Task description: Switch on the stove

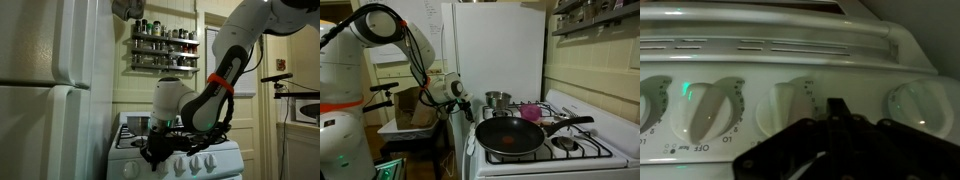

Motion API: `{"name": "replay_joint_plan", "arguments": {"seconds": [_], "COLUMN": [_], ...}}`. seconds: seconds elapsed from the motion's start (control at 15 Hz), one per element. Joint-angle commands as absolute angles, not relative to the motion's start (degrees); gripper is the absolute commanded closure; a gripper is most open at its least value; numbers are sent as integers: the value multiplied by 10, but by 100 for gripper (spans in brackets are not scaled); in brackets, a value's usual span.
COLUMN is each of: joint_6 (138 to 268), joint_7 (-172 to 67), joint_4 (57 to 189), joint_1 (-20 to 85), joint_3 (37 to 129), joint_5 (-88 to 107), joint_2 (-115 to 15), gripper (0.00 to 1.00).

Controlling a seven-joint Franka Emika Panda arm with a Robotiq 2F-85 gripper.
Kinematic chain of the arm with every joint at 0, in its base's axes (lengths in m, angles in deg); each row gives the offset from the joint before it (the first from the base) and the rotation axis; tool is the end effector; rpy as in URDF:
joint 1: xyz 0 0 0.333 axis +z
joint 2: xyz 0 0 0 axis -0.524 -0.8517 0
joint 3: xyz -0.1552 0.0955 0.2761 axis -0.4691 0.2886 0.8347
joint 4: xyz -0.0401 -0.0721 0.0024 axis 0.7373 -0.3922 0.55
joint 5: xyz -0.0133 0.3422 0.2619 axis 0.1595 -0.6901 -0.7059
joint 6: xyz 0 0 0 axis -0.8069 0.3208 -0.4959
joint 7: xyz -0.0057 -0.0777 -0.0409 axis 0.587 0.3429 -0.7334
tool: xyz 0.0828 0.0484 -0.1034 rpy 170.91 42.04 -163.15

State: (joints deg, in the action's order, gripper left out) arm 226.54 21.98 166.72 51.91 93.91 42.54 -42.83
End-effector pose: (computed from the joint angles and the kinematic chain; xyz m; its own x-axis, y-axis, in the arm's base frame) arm 0.4836 0.2704 0.2218 0.8841 -0.3259 0.3349 -0.3222 -0.9442 -0.0682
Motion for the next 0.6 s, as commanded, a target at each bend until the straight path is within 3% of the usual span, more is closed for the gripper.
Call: {"name": "replay_joint_plan", "arguments": {"seconds": [0.0, 0.2, 0.33, 0.53], "joint_6": [2285, 2207, 2121, 1982], "joint_7": [128, 78, 51, 4], "joint_4": [1692, 1693, 1703, 1720], "joint_1": [442, 366, 346, 419], "joint_3": [1056, 1190, 1231, 1161], "joint_5": [269, 126, 35, -43], "joint_2": [-422, -396, -345, -237], "gripper": [100, 100, 100, 100]}}
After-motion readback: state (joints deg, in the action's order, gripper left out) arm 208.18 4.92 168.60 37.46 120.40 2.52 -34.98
